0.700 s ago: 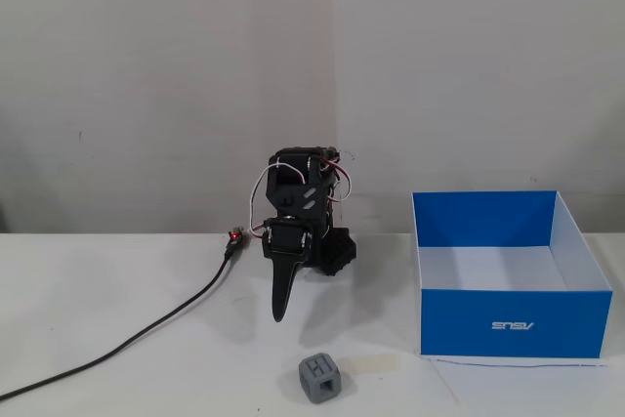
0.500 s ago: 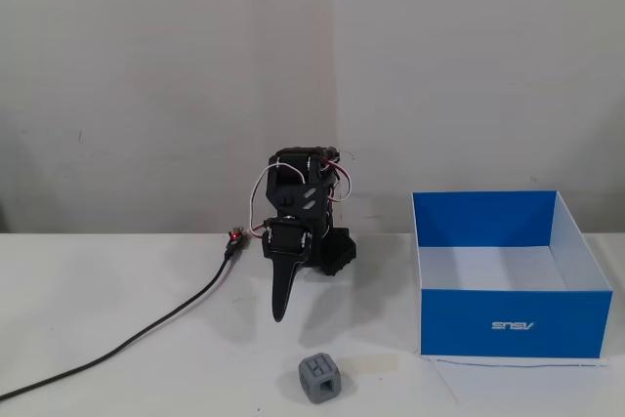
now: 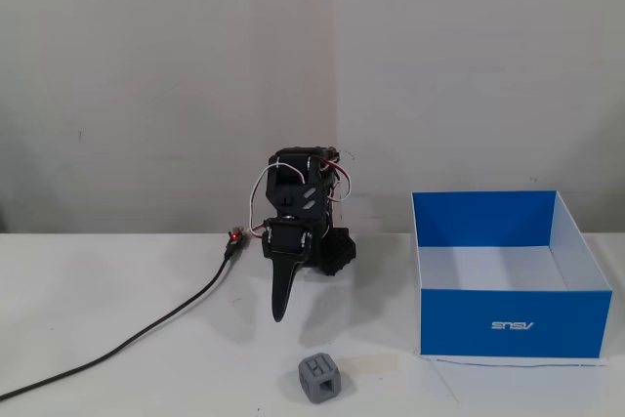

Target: Pick the gray block and keep it in the box.

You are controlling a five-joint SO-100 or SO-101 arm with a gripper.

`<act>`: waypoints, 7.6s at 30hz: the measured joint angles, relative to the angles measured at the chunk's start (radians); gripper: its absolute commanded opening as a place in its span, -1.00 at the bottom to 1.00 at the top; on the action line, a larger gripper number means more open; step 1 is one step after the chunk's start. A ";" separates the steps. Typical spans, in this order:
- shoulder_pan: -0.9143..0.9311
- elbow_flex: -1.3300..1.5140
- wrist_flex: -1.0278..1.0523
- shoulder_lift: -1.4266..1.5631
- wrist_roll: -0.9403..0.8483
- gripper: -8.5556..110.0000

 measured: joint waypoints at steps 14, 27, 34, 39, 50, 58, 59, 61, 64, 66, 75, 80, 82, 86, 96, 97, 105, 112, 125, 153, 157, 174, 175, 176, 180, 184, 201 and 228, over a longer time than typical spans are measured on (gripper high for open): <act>0.000 0.000 0.000 0.000 0.000 -0.85; 0.000 0.000 0.000 0.000 0.000 -0.85; 0.000 0.000 0.000 0.000 0.000 -0.85; 0.000 0.000 0.000 0.000 0.000 -0.85; 0.000 0.000 0.000 0.000 0.000 -0.85; 0.000 -0.021 0.014 0.000 0.000 -0.85; 0.000 -0.023 0.015 0.000 0.000 -0.85; 0.000 -0.025 0.015 0.000 0.000 -0.85; -0.005 -0.035 0.015 -0.003 0.000 -0.85; -0.031 -0.069 0.015 -0.017 0.000 -0.85; -0.080 -0.273 0.003 -0.253 0.000 -0.85; -0.110 -0.410 0.003 -0.460 -0.017 -0.85; -0.110 -0.466 0.003 -0.551 -0.029 -0.85; -0.135 -0.574 0.003 -0.730 -0.058 -0.85; -0.161 -0.741 0.003 -1.009 -0.158 -0.85; -0.163 -0.750 0.003 -1.031 -0.166 -0.85; -0.187 -0.813 -0.018 -1.193 -0.186 -0.69; -0.204 -0.884 -0.038 -1.345 -0.186 -0.58; -0.216 -1.034 -0.038 -1.681 -0.258 -0.55; -0.230 -1.058 -0.152 -1.870 -0.276 -0.59; -0.230 -1.072 -0.152 -1.870 -0.276 -0.82; -0.255 -1.258 0.023 -1.867 -0.272 -0.85; -0.268 -1.285 0.055 -1.855 -0.262 -0.85; -0.284 -1.316 0.084 -1.841 -0.253 -0.85; -0.357 -1.443 0.198 -1.792 -0.212 -0.85; -0.451 -1.572 0.305 -1.770 -0.161 -0.85; -1.006 -1.644 0.436 -1.680 0.044 -0.84; -1.098 -1.609 0.430 -1.646 0.043 -0.85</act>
